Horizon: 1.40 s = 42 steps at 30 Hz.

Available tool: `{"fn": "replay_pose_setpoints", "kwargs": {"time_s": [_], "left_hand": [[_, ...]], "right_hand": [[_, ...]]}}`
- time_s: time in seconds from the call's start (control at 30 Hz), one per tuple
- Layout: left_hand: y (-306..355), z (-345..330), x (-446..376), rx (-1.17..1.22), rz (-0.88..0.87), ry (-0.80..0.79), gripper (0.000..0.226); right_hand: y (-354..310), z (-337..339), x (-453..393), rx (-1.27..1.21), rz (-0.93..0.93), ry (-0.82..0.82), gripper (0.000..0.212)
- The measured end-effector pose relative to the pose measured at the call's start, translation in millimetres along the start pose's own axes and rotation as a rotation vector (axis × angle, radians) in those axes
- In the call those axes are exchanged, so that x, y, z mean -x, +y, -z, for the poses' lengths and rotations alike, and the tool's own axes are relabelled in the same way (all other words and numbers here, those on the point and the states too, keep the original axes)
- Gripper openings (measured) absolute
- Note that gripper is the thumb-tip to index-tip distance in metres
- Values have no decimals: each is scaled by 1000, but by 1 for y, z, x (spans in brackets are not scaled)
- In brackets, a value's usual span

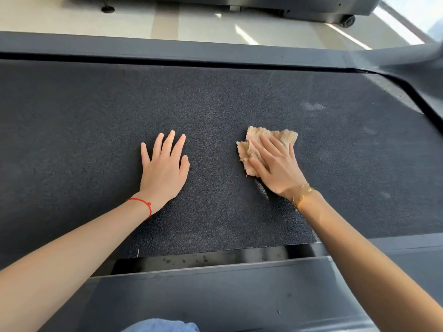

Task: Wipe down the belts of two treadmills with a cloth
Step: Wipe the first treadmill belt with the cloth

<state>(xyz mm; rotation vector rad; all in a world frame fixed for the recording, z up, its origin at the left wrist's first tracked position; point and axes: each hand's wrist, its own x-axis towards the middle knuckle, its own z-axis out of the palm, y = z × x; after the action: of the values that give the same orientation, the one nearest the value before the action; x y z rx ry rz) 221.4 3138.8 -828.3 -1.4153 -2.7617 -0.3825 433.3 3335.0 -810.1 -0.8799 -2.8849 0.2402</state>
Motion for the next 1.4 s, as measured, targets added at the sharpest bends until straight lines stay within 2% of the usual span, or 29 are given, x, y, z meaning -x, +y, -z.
{"fn": "replay_pose_setpoints", "kwargs": {"time_s": [0.17,0.37,0.6,0.9,1.07,1.17,1.27,1.4], "left_hand": [[4,3,-7,10,-24,-18,56],[31,11,-22,35,-103,-13,56],[84,6,-50,97,-139,-9,55],[133,-21,-83,82,-104,-11,56],[142,-35,-93,71,8,-33,56],[143,-44,-91,32,48,-19,58],[143,-47,-92,18,49,25,57],[143,-46,-92,14,45,33,57]], "right_hand": [[7,4,19,3,75,-1,60],[43,9,-23,21,-142,-12,68],[44,12,28,-33,-35,14,65],[144,15,-38,-17,-108,72,51],[191,23,-100,-27,-129,15,68],[197,24,-139,-55,-87,33,63],[185,22,-166,-91,-57,78,47],[186,21,-163,-182,34,118,34]]}}
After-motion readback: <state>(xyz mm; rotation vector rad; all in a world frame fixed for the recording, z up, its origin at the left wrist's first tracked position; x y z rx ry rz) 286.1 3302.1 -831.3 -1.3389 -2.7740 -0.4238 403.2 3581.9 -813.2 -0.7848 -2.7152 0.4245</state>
